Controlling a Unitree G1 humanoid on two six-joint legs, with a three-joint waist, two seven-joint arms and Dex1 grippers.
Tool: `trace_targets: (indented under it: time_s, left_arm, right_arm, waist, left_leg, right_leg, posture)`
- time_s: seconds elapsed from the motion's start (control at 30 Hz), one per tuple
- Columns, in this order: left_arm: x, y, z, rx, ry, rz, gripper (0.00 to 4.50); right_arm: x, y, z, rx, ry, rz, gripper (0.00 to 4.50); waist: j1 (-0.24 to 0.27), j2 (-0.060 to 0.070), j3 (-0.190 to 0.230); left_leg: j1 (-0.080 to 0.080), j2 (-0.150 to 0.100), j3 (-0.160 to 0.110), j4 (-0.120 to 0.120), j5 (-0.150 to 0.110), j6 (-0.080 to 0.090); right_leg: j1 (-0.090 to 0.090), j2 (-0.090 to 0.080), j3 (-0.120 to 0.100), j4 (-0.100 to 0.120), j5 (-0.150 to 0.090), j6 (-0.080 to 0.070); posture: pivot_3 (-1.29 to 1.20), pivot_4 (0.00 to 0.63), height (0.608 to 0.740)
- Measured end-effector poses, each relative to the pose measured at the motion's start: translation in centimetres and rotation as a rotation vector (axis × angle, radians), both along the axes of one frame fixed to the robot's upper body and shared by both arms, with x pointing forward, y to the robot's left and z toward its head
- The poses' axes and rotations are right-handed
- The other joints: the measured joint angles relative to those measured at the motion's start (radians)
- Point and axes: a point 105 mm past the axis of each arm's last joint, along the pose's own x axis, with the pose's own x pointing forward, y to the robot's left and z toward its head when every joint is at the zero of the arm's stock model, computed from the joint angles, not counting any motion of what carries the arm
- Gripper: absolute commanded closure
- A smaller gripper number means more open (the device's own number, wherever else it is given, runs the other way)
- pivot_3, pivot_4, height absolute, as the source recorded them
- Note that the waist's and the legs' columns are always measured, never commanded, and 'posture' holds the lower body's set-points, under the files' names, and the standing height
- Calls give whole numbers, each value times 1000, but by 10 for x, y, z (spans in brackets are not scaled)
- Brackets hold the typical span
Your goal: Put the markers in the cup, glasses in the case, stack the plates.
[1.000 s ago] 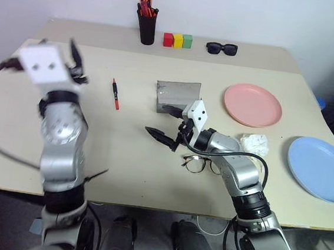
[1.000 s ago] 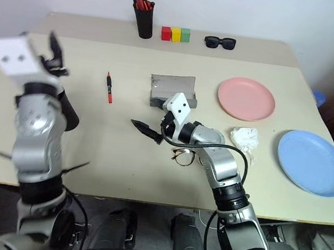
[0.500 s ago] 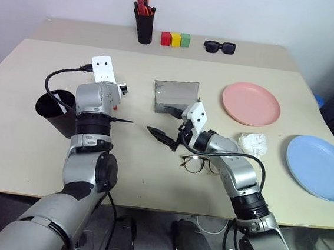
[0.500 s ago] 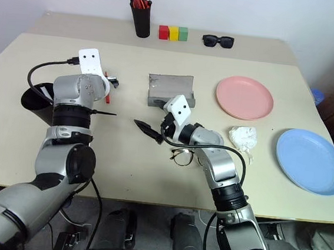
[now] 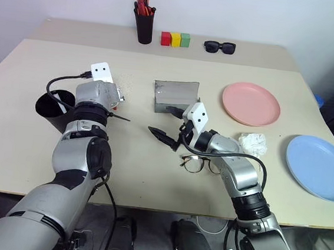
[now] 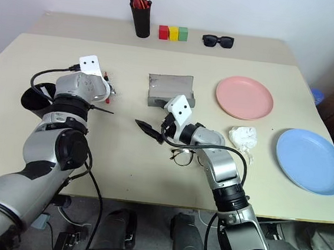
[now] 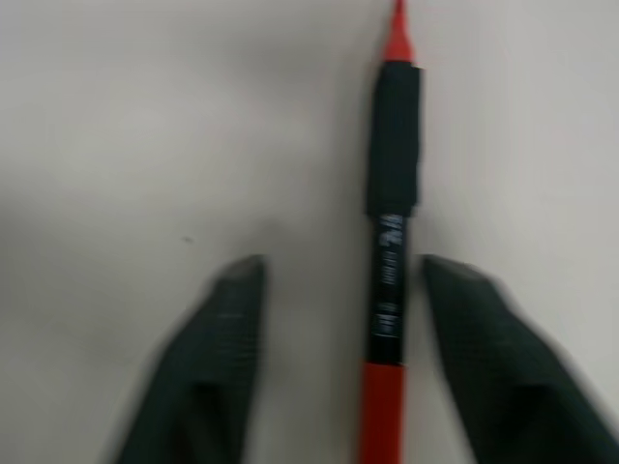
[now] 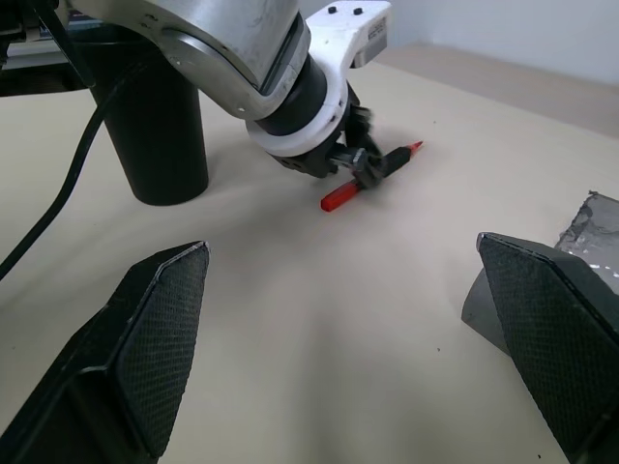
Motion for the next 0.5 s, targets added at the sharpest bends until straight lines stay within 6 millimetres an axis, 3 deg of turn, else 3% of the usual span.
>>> trace_targets:
  time_s: [0.07, 0.1, 0.2, 0.3, 0.4, 0.5]
  left_arm:
    - [2, -1, 3, 13, -21, -7, 4321]
    - [3, -2, 6, 27, -39, -13, 4465]
    - [12, -6, 33, 116, -235, -57, 4465]
    - [10, -20, 77, 141, -544, -141, 4465]
    - [-10, -26, 116, 216, -798, -185, 4465]
    - [-42, -11, 135, 302, -952, -109, 4465]
  right_arm:
    - [0, 0, 0, -2, 1, 0, 0]
    - [0, 0, -1, -3, 2, 0, 0]
    - [0, 0, -1, -6, 5, 4, 0]
    - [-5, 1, -4, 12, 42, 38, 0]
    - [-13, 1, -2, 68, 73, 84, 0]
    - [-20, -2, 12, 129, 45, 120, 0]
  waist:
    - [2, 0, 0]
    - [3, 0, 0]
    - [3, 0, 0]
    - [4, 0, 0]
    - [0, 0, 0]
    - [-3, 1, 0]
  left_leg:
    - [0, 0, 0, 0, 0, 0]
    - [0, 0, 0, 0, 0, 0]
    - [0, 0, 1, 0, 0, 0]
    - [0, 0, 1, -1, 3, -6]
    - [0, 0, 1, -1, 3, -6]
    - [1, 1, 1, -1, 1, -2]
  right_leg:
    - [0, 0, 0, 0, 0, 0]
    - [0, 0, 0, 0, 0, 0]
    - [0, 0, 0, 0, 0, 0]
    - [0, 0, 0, -1, 0, 0]
    - [0, 0, 1, 0, 0, 0]
    - [0, 0, 1, 1, 0, 0]
  posture:
    - [0, 150, 725]
    - [0, 150, 725]
    - [0, 150, 725]
    - [0, 150, 725]
    - [0, 150, 725]
    - [0, 150, 725]
